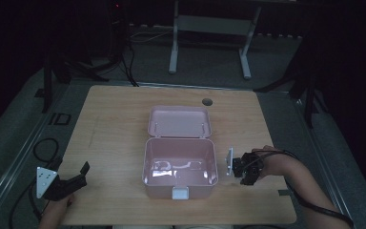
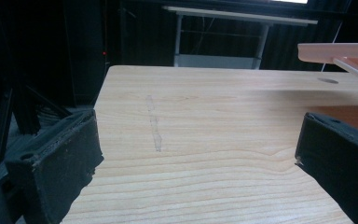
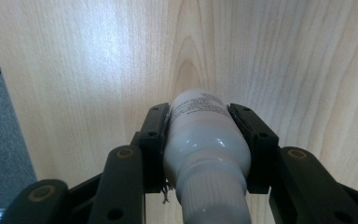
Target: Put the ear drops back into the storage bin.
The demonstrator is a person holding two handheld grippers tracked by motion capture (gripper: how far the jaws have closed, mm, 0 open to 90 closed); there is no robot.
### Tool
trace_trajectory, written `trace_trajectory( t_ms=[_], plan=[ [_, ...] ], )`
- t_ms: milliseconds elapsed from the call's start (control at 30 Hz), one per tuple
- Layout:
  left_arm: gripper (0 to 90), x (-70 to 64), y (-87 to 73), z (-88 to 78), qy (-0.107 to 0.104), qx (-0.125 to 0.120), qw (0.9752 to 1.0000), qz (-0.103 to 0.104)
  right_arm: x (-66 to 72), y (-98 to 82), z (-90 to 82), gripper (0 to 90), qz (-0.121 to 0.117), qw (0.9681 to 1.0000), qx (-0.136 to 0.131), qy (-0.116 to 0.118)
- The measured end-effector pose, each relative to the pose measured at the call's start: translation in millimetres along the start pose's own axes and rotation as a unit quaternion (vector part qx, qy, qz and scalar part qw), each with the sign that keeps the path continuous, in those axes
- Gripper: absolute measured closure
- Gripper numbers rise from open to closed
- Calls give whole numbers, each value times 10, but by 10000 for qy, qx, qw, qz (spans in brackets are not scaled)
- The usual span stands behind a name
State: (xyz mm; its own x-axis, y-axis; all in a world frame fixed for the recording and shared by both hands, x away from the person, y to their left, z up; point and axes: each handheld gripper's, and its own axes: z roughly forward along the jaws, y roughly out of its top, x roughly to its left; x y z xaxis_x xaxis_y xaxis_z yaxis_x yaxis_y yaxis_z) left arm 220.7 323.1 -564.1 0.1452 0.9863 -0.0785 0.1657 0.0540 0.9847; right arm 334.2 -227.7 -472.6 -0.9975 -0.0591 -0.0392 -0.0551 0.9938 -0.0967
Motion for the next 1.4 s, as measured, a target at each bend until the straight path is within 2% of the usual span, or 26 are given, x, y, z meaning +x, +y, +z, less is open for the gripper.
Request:
trace_trajectory(
  t_ms=[67,100,267,400,600,833,967,1200,1400],
  plan=[
    [4,0,0,0,0,0,10000,2,-1,3,-30,597,1,10000,-35,0],
    [4,0,0,0,-2,0,10000,1,5,11,-121,597,40,9999,-93,-20],
    [4,0,0,0,4,2,10000,3,22,21,-277,596,26,9999,-142,-55],
    [4,-1,1,1,2,16,10000,13,38,44,-363,597,-25,10000,-81,-36],
    [4,-2,1,1,2,9,10000,7,36,85,-481,597,23,10000,-24,-31],
    [4,-1,0,0,-2,1,10000,2,33,176,-672,597,1,10000,21,-56],
    [4,0,0,-1,-4,-1,10000,7,19,236,-807,597,87,9999,74,-94],
    [4,0,0,0,-2,-5,10000,-1,9,330,-1005,597,127,9999,-13,-116],
    [4,0,0,-1,-6,-2,10000,0,16,426,-1140,597,34,9998,-60,-168]
  ],
)
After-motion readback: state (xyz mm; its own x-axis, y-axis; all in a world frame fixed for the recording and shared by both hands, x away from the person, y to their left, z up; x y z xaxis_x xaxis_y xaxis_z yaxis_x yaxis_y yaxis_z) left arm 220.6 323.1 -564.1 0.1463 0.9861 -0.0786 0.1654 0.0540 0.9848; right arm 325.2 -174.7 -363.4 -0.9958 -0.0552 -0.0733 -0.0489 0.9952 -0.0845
